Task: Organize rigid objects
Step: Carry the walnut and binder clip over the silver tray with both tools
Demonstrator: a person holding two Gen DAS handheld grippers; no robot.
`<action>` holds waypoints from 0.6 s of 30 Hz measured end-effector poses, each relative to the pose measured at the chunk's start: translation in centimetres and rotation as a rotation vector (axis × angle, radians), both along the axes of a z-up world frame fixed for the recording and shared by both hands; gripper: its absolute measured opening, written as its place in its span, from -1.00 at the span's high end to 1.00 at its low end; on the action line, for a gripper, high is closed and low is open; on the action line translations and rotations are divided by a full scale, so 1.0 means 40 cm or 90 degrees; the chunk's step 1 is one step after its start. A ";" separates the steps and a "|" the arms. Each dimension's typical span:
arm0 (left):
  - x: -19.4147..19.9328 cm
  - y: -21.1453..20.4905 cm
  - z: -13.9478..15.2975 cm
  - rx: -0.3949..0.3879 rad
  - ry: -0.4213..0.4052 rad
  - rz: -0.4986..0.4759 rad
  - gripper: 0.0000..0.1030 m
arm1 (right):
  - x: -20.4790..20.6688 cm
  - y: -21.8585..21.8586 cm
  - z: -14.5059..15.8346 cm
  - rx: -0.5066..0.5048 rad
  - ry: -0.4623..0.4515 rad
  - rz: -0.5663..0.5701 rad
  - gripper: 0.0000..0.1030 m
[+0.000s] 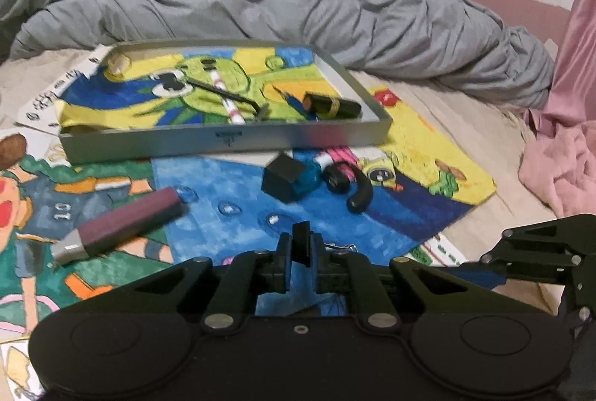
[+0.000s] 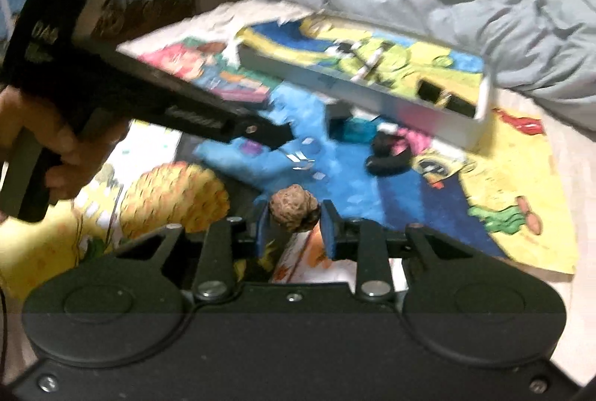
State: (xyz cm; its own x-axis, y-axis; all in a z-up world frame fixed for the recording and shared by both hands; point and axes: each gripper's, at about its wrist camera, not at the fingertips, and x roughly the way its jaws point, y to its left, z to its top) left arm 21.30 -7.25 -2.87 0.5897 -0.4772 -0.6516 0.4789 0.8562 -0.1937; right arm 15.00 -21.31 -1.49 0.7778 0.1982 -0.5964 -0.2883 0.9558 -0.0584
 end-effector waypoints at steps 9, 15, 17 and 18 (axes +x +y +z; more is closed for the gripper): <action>-0.004 -0.010 0.107 -0.050 -0.085 0.031 0.82 | -0.006 -0.072 0.059 0.049 -0.125 -0.094 0.59; 0.019 -0.044 0.153 -0.081 -0.138 0.062 0.82 | 0.041 -0.110 0.068 0.068 -0.176 -0.163 0.59; 0.038 -0.051 0.156 -0.093 -0.145 0.076 0.82 | 0.062 -0.128 0.071 0.070 -0.187 -0.178 0.59; 0.049 -0.054 0.157 -0.099 -0.149 0.085 0.82 | 0.074 -0.139 0.073 0.073 -0.190 -0.184 0.59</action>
State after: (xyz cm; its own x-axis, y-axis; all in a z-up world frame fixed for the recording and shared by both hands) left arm 23.28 -9.42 3.39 0.7786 -0.4697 -0.4162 0.4119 0.8828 -0.2258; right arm 17.96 -26.88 1.43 0.9462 -0.0010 -0.3237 0.0053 0.9999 0.0124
